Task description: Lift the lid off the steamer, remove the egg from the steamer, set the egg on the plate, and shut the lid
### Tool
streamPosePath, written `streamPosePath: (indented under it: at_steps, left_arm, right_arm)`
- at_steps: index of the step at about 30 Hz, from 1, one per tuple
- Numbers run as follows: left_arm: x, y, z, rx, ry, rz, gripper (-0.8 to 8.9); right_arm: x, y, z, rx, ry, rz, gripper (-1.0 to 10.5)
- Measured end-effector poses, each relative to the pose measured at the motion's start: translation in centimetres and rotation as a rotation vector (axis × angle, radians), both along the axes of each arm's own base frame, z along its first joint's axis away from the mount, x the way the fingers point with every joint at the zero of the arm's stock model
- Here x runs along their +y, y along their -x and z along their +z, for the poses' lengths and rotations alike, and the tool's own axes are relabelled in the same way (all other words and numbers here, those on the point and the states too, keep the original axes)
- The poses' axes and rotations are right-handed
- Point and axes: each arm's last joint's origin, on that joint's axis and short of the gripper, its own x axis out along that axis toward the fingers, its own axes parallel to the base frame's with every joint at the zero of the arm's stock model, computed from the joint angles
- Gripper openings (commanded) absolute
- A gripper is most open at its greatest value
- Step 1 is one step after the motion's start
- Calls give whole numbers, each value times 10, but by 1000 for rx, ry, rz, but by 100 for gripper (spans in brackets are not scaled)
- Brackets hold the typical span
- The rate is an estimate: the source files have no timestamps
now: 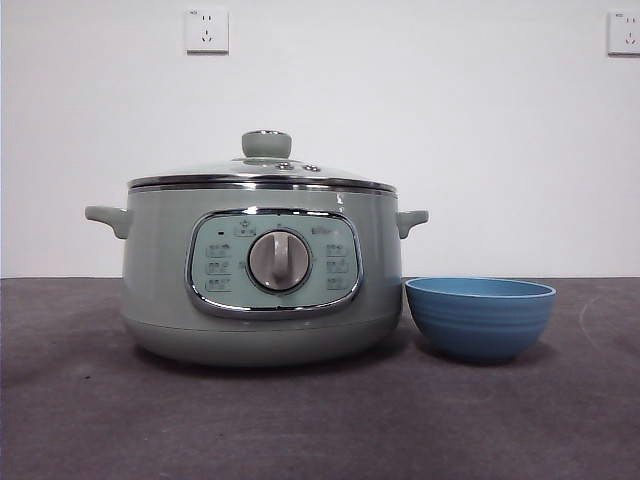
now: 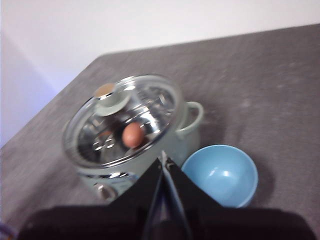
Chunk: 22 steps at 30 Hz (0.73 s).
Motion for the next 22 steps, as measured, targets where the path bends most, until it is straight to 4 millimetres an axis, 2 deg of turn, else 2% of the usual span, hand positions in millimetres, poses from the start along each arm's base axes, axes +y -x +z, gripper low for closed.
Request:
streamPosePath:
  at_steps: [5,8,13,19,20,22]
  left_arm:
    - [-1,0,28,27,-62,-72,-8]
    - [-3,0,42,53,-82,-132,-8]
    - [-4,0,49,120,-104,-210,-8]
    - [-5,0,50,125,-114,-230,1]
    - [-5,0,50,124,-113,-233,3]
    - [-5,1,50,124,-107,-249,78]
  right_arm:
    - [4,-6,33,51,63,96,-10]
    - [7,-7,42,107,126,150,-10]
    - [14,-7,34,210,214,261,-10]
    - [18,-5,33,205,240,308,10]
    - [18,-5,33,204,241,309,38]
    - [18,-6,33,202,243,311,197]
